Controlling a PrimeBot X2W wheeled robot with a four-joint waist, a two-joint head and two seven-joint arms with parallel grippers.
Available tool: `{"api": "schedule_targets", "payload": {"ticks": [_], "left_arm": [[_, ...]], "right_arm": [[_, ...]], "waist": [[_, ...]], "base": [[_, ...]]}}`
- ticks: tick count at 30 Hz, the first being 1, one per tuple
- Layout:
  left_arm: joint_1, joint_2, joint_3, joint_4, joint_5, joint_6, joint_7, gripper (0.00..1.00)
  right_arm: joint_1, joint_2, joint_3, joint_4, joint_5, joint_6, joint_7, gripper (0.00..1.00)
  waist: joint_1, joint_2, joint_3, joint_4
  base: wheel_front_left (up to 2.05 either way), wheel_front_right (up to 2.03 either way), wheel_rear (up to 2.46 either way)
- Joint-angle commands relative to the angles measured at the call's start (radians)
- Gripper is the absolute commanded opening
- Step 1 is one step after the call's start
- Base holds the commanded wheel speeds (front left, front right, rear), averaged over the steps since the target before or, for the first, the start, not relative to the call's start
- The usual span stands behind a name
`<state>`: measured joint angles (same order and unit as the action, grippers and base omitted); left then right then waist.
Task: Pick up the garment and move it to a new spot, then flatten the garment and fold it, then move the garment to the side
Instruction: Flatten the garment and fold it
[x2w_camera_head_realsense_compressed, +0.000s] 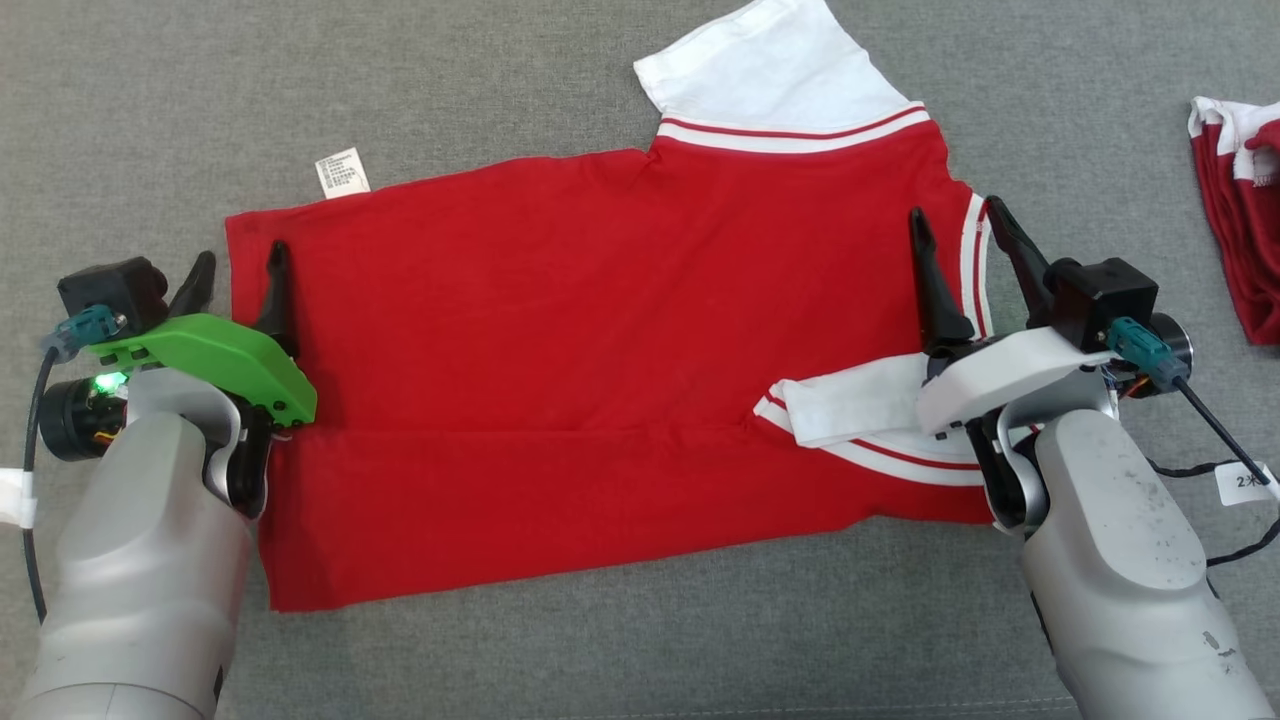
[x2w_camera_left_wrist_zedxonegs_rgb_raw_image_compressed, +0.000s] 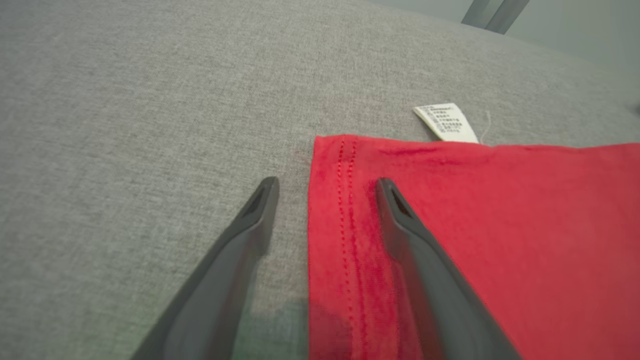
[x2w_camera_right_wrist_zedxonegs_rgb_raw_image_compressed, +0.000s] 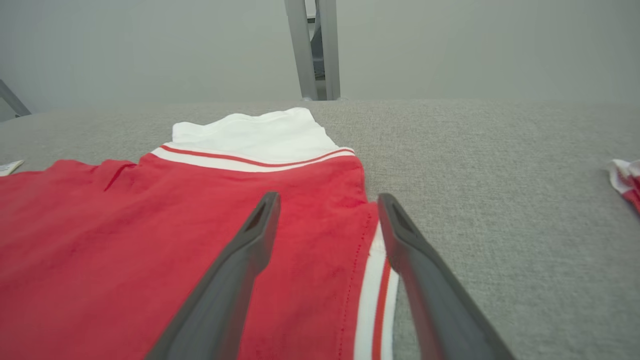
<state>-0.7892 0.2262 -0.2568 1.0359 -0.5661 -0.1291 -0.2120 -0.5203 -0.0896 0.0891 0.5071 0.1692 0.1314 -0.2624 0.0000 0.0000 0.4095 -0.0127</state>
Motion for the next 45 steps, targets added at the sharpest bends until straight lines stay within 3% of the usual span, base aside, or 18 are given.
{"api": "schedule_targets", "payload": {"ticks": [1, 12, 13, 14, 15, 16, 31, 39, 44, 45], "left_arm": [[-0.009, -0.007, -0.011, 0.010, -0.015, -0.003, 0.004, 1.00], [-0.048, -0.020, -0.166, -0.009, -0.113, -0.003, 0.012, 1.00], [-0.051, -0.021, -0.176, -0.004, -0.116, -0.003, 0.016, 0.87], [-0.055, -0.024, -0.188, 0.000, -0.123, -0.003, 0.015, 0.41], [-0.060, -0.028, -0.198, 0.000, -0.128, -0.003, 0.012, 0.15], [-0.066, -0.032, -0.209, -0.001, -0.133, -0.003, 0.005, 0.00], [-0.138, -0.100, -0.377, -0.055, -0.189, -0.003, -0.048, 0.00], [-0.166, -0.132, -0.394, -0.107, -0.178, -0.003, -0.052, 0.00], [-0.154, -0.136, -0.380, -0.128, -0.160, -0.003, -0.053, 0.00], [-0.152, -0.135, -0.374, -0.132, -0.156, -0.003, -0.053, 0.00]], "right_arm": [[-0.019, -0.003, 0.005, -0.001, -0.001, -0.002, -0.003, 1.00], [-0.235, -0.058, 0.051, 0.085, -0.032, -0.002, 0.055, 1.00], [-0.255, -0.062, 0.053, 0.097, -0.034, -0.002, 0.065, 1.00], [-0.283, -0.070, 0.055, 0.116, -0.039, -0.002, 0.079, 1.00], [-0.305, -0.080, 0.061, 0.133, -0.048, -0.002, 0.092, 1.00], [-0.330, -0.086, 0.063, 0.157, -0.048, -0.002, 0.112, 1.00], [-0.592, -0.146, -0.017, 0.428, -0.130, -0.002, 0.301, 1.00], [-0.666, -0.173, -0.050, 0.543, -0.187, -0.002, 0.391, 1.00], [-0.678, -0.158, -0.064, 0.601, -0.219, -0.001, 0.441, 1.00], [-0.682, -0.149, -0.065, 0.611, -0.219, -0.001, 0.446, 0.48]], "waist": [[0.0000, 0.0000, 0.009, 0.000], [0.0000, 0.0000, 0.050, 0.040], [0.0000, 0.0000, 0.054, 0.044], [0.0000, 0.0000, 0.059, 0.049], [0.0000, 0.0000, 0.064, 0.057], [0.0000, 0.0000, 0.069, 0.066], [0.0000, 0.0000, 0.124, 0.227], [0.0000, 0.0000, 0.144, 0.290], [0.0000, 0.0000, 0.146, 0.299], [0.0000, 0.0000, 0.148, 0.297]], "base": [[0.00, 0.00, 0.00], [0.00, 0.00, 0.00], [0.00, 0.00, 0.00], [0.00, 0.00, 0.00], [0.00, 0.00, 0.00], [0.00, 0.00, 0.00], [0.00, 0.00, 0.00], [0.00, 0.00, 0.00], [0.00, 0.00, 0.00], [0.00, 0.00, 0.00]]}}
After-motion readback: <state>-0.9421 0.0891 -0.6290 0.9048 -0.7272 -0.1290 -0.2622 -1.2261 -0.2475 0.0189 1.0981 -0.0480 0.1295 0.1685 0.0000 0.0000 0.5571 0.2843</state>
